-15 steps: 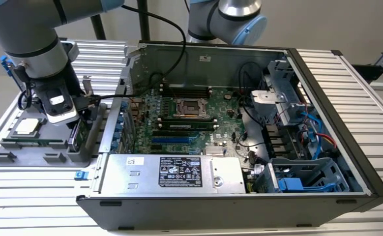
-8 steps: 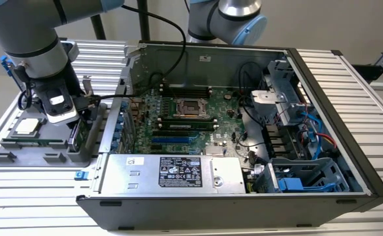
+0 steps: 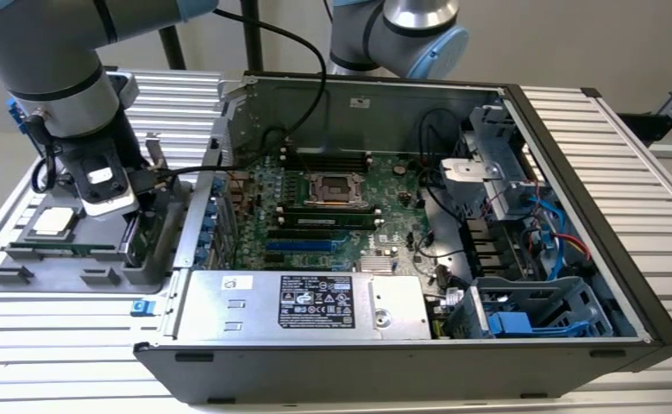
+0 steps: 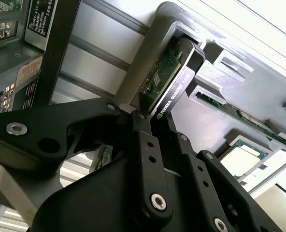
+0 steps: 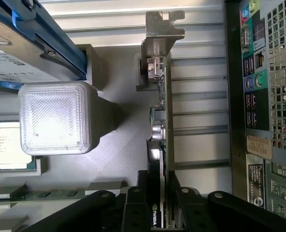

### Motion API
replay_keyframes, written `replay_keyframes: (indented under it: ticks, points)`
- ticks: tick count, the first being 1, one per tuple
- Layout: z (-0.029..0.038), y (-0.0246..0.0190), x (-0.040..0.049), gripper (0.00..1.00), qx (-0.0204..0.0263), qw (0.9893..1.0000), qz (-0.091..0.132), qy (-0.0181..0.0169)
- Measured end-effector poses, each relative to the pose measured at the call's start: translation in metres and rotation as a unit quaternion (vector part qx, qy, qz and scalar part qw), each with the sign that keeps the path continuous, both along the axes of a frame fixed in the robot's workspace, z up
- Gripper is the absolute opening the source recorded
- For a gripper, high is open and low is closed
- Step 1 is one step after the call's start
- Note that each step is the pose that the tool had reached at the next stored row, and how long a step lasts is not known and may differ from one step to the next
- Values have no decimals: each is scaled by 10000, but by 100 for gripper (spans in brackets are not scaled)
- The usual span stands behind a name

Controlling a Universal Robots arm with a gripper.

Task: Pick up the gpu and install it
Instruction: 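Pick up the gpu and move the gpu toward the slot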

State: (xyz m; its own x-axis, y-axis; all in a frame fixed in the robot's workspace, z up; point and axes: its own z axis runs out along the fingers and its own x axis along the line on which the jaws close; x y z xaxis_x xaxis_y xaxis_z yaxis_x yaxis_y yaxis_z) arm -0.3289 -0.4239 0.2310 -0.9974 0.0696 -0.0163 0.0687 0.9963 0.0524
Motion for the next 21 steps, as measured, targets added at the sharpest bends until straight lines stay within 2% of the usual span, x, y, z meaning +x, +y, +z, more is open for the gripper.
replay_keyframes:
  ticks: [14, 21]
  points:
    - [2, 0, 0, 0, 0, 10000, 6, 0]
    - [61, 0, 0, 0, 0, 10000, 5, 0]
